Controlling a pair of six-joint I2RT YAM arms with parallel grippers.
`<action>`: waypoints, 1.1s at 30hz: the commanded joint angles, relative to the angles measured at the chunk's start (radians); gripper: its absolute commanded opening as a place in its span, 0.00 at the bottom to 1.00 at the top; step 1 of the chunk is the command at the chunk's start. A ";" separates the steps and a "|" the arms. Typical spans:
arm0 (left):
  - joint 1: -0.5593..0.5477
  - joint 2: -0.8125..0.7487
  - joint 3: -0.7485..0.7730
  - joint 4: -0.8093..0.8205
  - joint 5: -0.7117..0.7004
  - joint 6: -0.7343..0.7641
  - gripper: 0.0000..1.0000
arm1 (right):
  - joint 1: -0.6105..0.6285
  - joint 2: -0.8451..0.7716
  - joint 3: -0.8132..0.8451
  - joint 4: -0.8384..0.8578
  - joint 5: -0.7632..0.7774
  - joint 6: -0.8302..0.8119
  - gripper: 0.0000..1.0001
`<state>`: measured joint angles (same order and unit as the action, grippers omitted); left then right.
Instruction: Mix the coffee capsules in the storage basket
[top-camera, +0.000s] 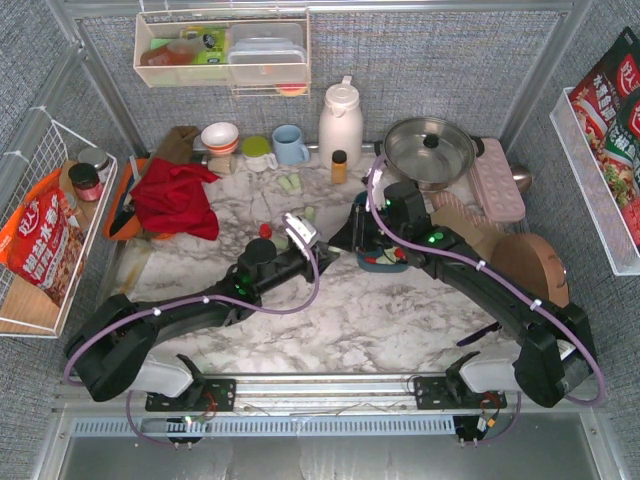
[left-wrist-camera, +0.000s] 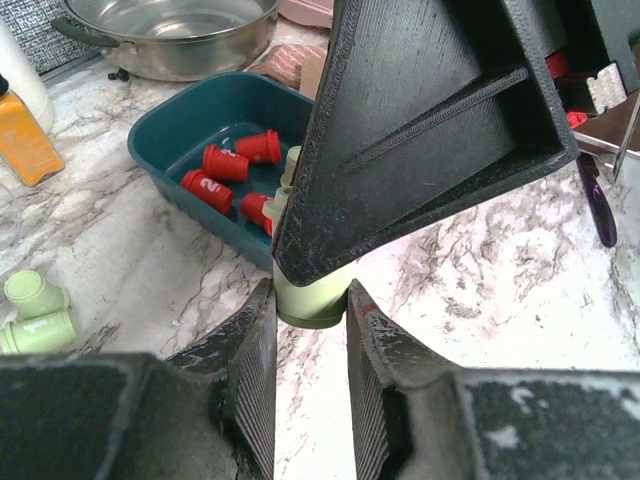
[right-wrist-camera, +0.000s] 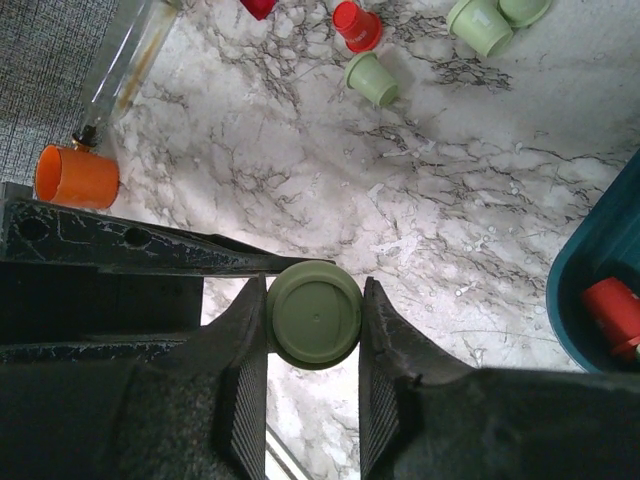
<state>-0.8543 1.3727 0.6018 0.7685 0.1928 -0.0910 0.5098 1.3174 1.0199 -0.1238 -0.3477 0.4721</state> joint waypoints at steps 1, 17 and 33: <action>0.001 -0.011 -0.001 0.052 -0.024 -0.016 0.38 | 0.001 -0.004 -0.003 0.009 0.000 0.010 0.18; 0.001 -0.069 -0.068 0.065 -0.091 -0.038 0.99 | -0.002 -0.030 0.005 0.009 0.063 0.017 0.00; 0.003 -0.154 -0.172 -0.109 -0.388 -0.172 0.99 | -0.045 0.118 0.062 -0.164 0.598 -0.333 0.02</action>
<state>-0.8539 1.2343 0.4309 0.7334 -0.1001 -0.2073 0.4824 1.3697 1.0679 -0.2501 0.0616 0.2649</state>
